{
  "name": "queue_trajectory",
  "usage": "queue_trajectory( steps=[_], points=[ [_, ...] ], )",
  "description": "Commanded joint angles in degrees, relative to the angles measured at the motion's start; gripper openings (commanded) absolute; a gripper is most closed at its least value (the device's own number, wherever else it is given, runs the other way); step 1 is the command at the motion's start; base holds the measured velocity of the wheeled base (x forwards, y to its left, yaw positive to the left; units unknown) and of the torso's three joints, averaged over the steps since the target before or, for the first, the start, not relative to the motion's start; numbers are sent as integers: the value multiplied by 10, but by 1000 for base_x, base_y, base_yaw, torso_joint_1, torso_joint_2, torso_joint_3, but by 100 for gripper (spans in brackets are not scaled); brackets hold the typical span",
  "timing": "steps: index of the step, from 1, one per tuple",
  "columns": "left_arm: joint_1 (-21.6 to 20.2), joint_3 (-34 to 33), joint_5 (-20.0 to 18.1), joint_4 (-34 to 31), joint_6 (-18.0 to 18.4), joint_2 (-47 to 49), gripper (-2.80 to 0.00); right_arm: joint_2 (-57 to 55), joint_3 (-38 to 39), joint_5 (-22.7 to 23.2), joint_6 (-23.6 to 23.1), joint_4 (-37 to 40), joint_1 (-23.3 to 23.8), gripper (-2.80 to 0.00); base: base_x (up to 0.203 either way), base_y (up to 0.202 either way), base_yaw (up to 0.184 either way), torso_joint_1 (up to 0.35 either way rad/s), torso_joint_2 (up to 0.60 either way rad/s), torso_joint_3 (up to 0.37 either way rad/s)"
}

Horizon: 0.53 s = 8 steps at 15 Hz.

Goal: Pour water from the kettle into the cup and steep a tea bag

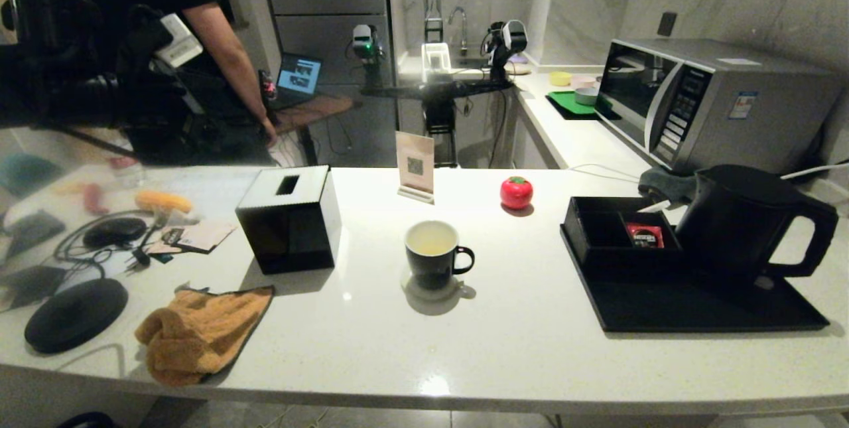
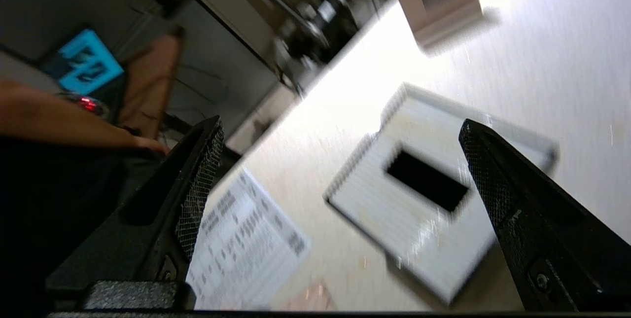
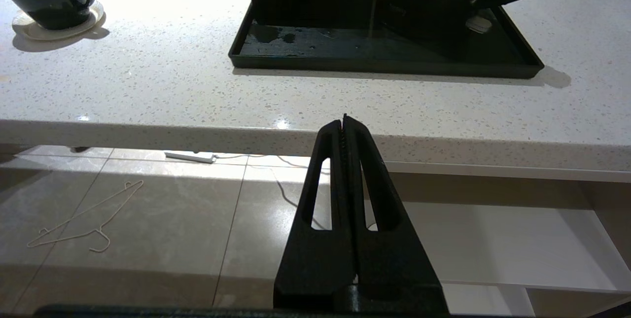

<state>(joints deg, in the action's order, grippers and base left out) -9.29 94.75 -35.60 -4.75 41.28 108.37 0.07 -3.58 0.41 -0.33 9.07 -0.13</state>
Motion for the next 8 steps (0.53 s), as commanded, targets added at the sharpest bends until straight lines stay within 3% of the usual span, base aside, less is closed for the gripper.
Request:
queue_trajectory(
  steps=[1,6,8],
  points=[
    [16,-39,26,121,-131,-32,0,-1,0,0,0,1,0,-280,0,0,0,0,0,0],
    [57,-148,133,320,-352,-89,0,-1,0,0,0,1,0,-280,0,0,0,0,0,0],
    [89,-196,197,381,-397,-100,0,-1,0,0,0,1,0,-280,0,0,0,0,0,0]
  ],
)
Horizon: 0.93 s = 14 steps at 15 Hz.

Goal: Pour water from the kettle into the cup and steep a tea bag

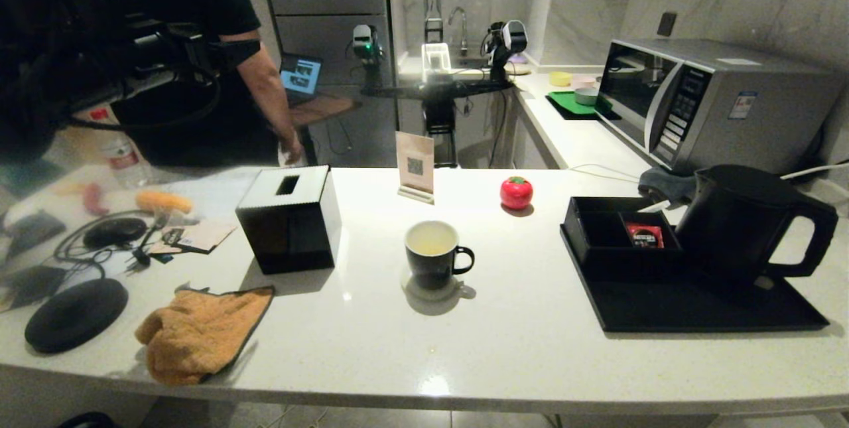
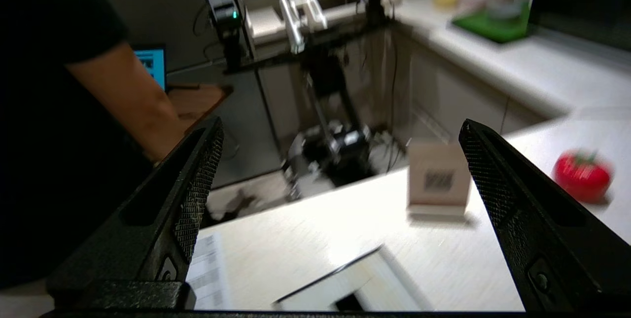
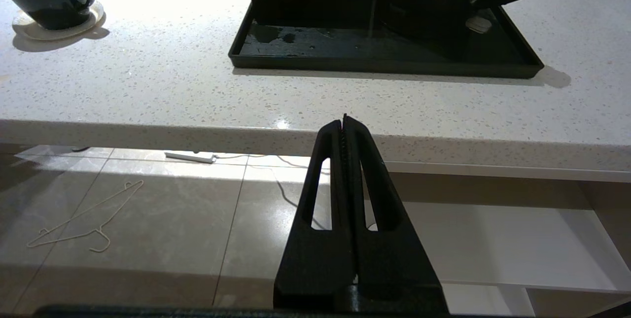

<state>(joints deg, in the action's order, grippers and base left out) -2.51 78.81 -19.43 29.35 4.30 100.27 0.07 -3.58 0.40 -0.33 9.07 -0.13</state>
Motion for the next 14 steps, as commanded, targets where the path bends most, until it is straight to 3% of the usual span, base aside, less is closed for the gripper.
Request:
queue_trajectory(
  steps=[1,2,5,11,14],
  points=[
    [30,-58,61,66,-37,-24,0,-1,0,0,0,1,0,-280,0,0,0,0,0,0],
    [36,-79,76,89,-47,-30,-280,-1,0,0,0,1,0,-280,0,0,0,0,0,0],
    [35,-135,85,111,-66,-60,-280,-1,0,0,0,1,0,-280,0,0,0,0,0,0],
    [41,-221,85,121,-63,-100,-280,-1,0,0,0,1,0,-280,0,0,0,0,0,0],
    [49,-312,86,144,-63,-144,-280,-1,0,0,0,1,0,-280,0,0,0,0,0,0]
  ],
)
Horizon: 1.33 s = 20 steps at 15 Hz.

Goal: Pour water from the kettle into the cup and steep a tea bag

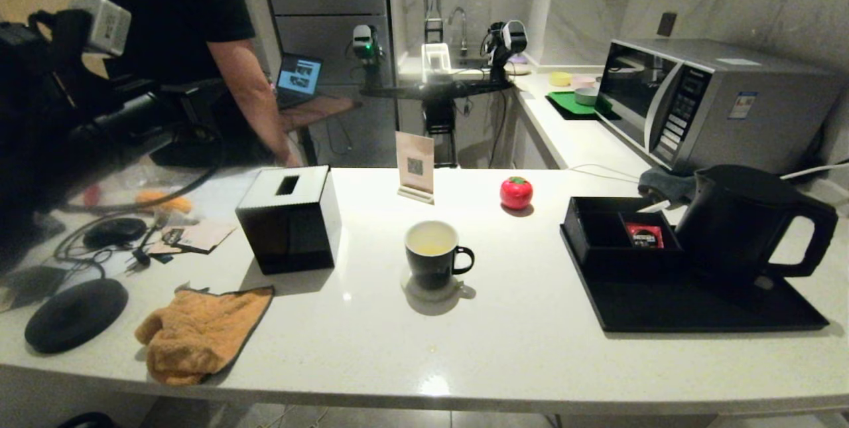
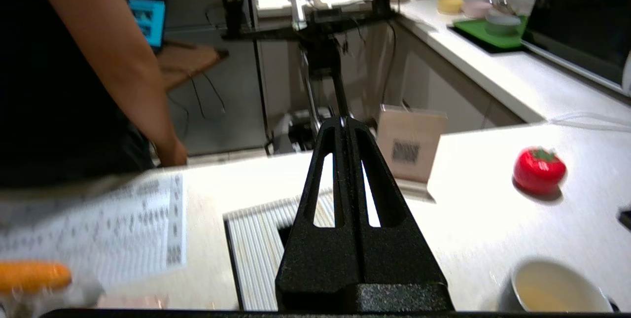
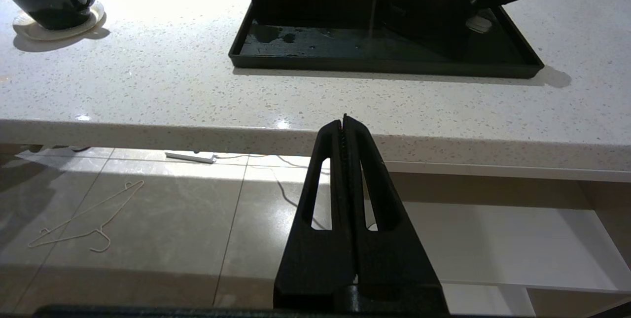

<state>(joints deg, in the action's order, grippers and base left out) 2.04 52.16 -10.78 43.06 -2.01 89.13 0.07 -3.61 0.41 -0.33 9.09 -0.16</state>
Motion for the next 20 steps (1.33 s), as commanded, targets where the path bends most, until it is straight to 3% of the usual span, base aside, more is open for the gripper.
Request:
queue_trajectory(
  steps=[1,7,12,13,16,18,20],
  points=[
    [5,-75,0,9,0,-54,-280,-1,0,0,0,1,0,-280,0,0,0,0,0,0],
    [4,-266,-1,12,11,-182,-280,-1,0,0,0,1,0,-280,0,0,0,0,0,0],
    [4,-471,-1,-2,10,-369,-280,-1,0,0,0,1,0,-280,0,0,0,0,0,0],
    [4,-492,-1,-29,10,-421,-280,-1,0,0,0,1,0,-280,0,0,0,0,0,0],
    [13,-510,5,-212,10,-600,-280,-1,0,0,0,1,0,-280,0,0,0,0,0,0],
    [23,-514,35,-297,9,-698,-280,-1,0,0,1,1,0,-280,0,0,0,0,0,0],
    [33,-519,80,-393,11,-735,-280,-1,0,0,2,1,0,-280,0,0,0,0,0,0]
  ],
)
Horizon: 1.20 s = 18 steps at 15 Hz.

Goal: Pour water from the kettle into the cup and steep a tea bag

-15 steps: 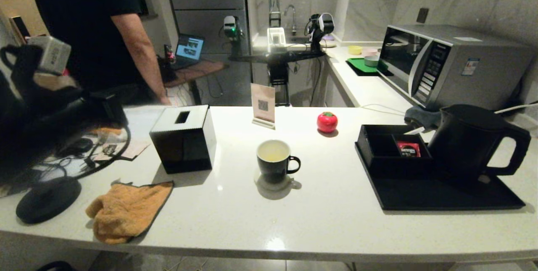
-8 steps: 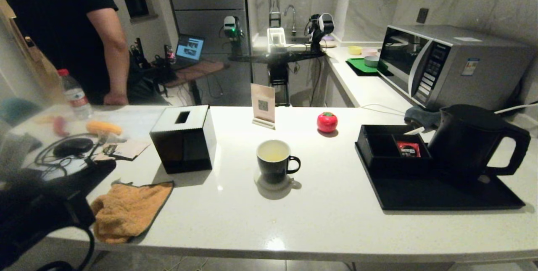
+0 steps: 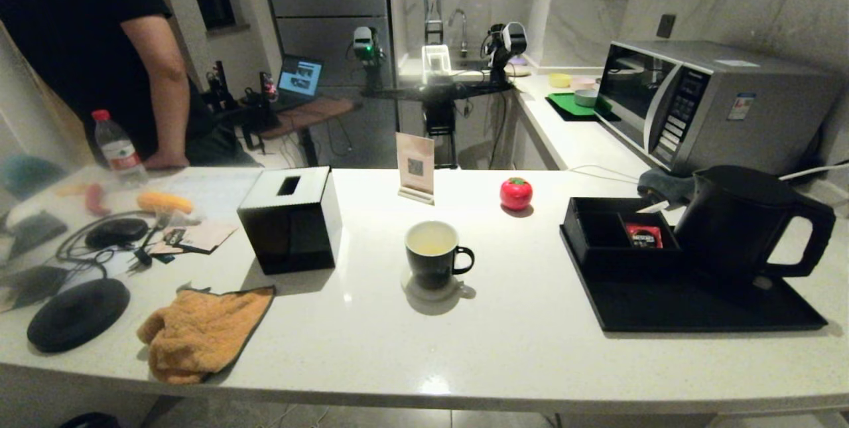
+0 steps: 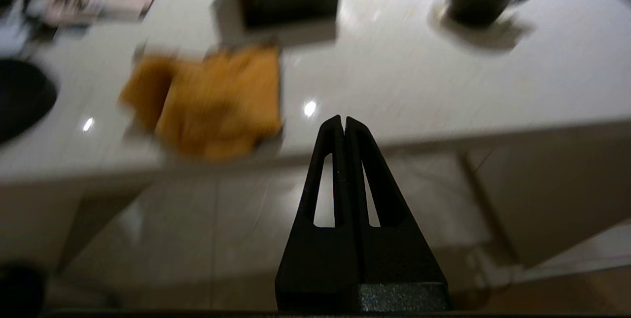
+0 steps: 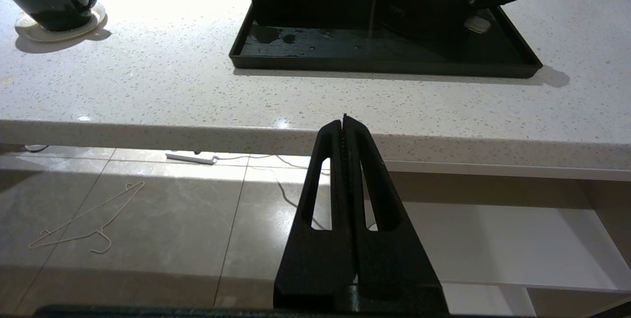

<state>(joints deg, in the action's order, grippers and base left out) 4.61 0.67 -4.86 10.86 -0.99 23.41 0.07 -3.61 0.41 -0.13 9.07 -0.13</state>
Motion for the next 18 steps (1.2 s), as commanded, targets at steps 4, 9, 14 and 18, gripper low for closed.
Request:
queue_trajectory(
  steps=[4,9,14,18],
  points=[
    [-56,-6,36,-113,32,-65,-280,-1,0,0,0,1,0,-280,0,0,0,0,0,0],
    [-49,-7,42,-113,12,-222,-280,-1,0,0,0,1,0,-280,0,0,0,0,0,0],
    [-45,-6,43,-114,1,-234,-280,-1,0,0,0,1,0,-280,0,0,0,0,0,0],
    [-45,-7,43,-114,1,-234,-280,-1,0,0,0,1,0,-280,0,0,0,0,0,0]
  ],
)
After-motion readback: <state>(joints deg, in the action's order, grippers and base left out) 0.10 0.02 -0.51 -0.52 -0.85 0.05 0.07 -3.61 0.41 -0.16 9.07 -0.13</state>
